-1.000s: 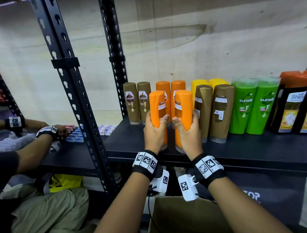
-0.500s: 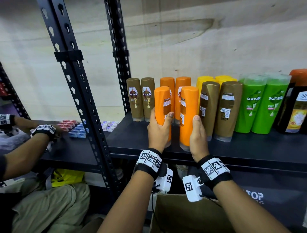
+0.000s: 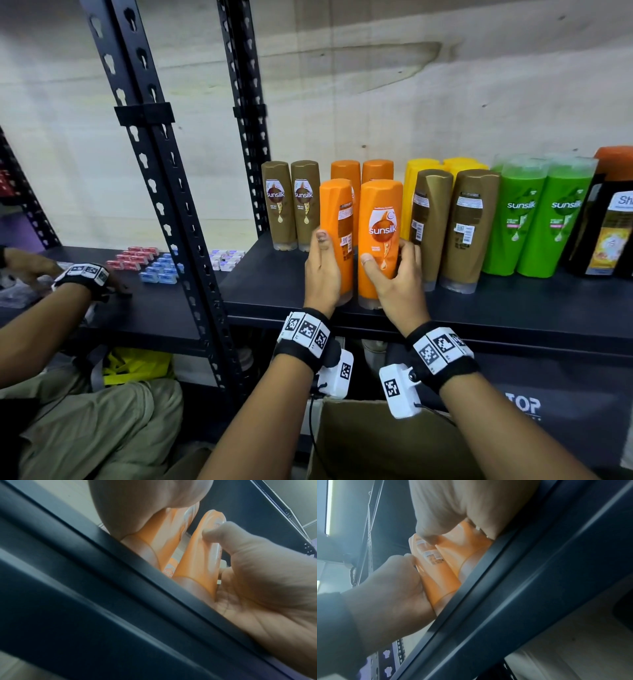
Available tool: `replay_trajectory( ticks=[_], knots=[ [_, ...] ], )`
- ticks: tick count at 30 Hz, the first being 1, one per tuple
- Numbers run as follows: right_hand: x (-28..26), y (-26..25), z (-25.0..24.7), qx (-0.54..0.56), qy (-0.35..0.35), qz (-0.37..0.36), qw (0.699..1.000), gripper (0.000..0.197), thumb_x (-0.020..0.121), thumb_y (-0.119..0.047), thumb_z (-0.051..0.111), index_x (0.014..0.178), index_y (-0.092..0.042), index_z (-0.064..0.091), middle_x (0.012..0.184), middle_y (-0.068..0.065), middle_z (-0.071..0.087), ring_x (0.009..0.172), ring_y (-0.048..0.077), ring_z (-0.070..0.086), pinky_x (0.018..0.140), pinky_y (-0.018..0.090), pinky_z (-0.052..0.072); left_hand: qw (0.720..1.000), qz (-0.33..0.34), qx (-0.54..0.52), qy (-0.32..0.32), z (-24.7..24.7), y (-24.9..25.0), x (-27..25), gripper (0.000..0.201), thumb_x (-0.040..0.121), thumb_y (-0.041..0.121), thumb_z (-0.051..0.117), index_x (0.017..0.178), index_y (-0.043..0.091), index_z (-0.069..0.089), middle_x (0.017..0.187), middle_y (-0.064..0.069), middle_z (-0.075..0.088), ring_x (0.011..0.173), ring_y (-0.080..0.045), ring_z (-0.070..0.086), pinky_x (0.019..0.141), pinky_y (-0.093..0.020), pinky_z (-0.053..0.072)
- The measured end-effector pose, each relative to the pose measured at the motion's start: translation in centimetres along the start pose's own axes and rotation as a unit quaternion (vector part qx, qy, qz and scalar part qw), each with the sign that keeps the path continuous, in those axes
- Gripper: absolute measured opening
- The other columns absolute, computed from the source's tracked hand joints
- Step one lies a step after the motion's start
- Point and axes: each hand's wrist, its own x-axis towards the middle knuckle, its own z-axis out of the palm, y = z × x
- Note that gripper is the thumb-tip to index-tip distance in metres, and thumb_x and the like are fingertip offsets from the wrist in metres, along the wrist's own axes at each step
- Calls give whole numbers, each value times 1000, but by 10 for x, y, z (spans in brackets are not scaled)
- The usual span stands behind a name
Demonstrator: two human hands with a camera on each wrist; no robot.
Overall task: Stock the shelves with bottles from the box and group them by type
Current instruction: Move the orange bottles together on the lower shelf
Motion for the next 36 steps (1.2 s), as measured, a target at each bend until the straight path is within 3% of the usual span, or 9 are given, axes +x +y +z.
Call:
replay_trajectory(
  ticks=[3,5,10,14,17,21,25,31,36],
  knots=[
    [-1,0,-1,24,-13,14,1000,73,73,-68,68,131,-35,38,130,-9,53,114,5,58,86,23,50,998,-40,-39,-1,0,3,-1,82,81,88,24,141,39,49,134,4,63,123,-18,62,107,-52,49],
    [0,0,-2,34,-27,26,999,73,72,-70,68,128,-41,33,123,-20,55,111,2,59,83,23,51,995,-73,-62,5,-1,3,-1,95,78,92,25,147,30,47,138,-2,62,125,-21,61,108,-54,47],
    [1,0,-2,34,-36,33,998,73,72,-71,68,128,-45,29,121,-25,51,108,-2,58,78,17,48,990,-104,-87,-31,-5,-1,-4,95,68,98,33,137,36,55,130,1,68,119,-19,65,104,-52,51],
    [1,1,-2,28,-35,32,998,71,74,-71,66,129,-46,28,120,-26,52,106,-3,57,76,14,47,991,-99,-86,-21,-7,-6,-4,109,63,102,37,146,32,48,134,2,65,122,-19,64,105,-52,50],
    [1,3,-2,17,-42,34,998,64,79,-71,62,129,-48,32,120,-24,53,104,-6,56,74,13,44,994,-72,-79,-8,-6,-8,-6,95,69,97,40,141,35,50,136,5,63,123,-16,62,106,-50,49],
    [1,8,-2,33,-61,39,997,53,85,-69,55,130,-50,35,126,-16,57,107,-8,55,75,14,44,998,-35,-39,18,-5,-13,-8,80,64,96,48,120,40,55,125,8,64,116,-11,63,102,-45,53],
    [1,7,-3,44,-65,40,996,56,84,-70,55,131,-48,36,126,-18,57,109,-7,57,77,14,47,999,-12,-16,40,-5,-17,-8,91,61,90,63,132,35,50,129,9,60,118,-7,60,100,-41,54],
    [1,5,-3,56,-67,37,995,60,81,-69,59,132,-43,38,126,-21,57,111,-5,58,80,15,48,1000,-4,0,12,-6,-20,-4,75,74,68,72,135,30,51,133,5,47,120,-11,58,102,-45,53],
    [0,3,-5,50,-61,33,996,58,83,-65,61,132,-42,39,121,-29,56,107,-12,57,77,9,46,999,-5,-39,-15,-6,-17,-6,84,66,73,77,132,29,49,130,6,63,115,-11,66,97,-42,57]
  ],
)
